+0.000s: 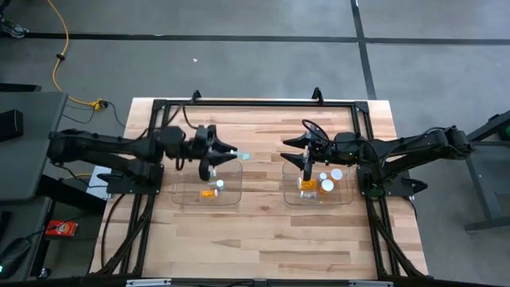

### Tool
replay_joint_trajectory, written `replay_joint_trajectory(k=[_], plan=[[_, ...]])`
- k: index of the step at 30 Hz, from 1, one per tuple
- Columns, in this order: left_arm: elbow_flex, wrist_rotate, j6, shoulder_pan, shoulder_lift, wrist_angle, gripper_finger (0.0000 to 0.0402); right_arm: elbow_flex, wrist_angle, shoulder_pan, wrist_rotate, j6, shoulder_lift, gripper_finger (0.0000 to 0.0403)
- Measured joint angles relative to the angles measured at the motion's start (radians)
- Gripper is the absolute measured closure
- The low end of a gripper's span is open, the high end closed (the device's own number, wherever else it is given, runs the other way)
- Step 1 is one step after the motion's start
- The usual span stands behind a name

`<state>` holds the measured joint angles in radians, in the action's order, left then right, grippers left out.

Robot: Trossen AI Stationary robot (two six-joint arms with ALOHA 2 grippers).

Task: Pick and place medicine bottles into bin by pill shape (circle, oval)
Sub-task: Put the blue tablet bottle into the left transparent bin

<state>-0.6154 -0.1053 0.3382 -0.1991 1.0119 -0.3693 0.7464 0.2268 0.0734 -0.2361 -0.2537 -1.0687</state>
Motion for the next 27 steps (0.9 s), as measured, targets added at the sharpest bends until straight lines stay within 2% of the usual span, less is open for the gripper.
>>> replay_joint_trajectory(k=[3,6,20,23,27], plan=[[0.026,0.125,-0.008,0.067,0.009,-0.048,0.03,0.0,0.004,0.0,0.003,0.027,0.0,0.0183],[0.029,0.19,-0.035,0.098,0.014,-0.051,0.03,0.0,0.003,0.0,0.004,0.027,0.0,0.0183],[0.026,0.196,-0.048,0.104,0.013,-0.053,0.03,0.0,0.003,0.0,0.008,0.027,0.0,0.0183],[-0.013,0.191,-0.015,0.089,0.001,0.034,0.03,0.0,0.003,0.0,0.008,0.027,0.0,0.0183],[-0.15,0.137,-0.072,0.075,-0.025,0.374,0.03,0.0,0.003,0.0,0.008,0.027,0.0,0.0183]])
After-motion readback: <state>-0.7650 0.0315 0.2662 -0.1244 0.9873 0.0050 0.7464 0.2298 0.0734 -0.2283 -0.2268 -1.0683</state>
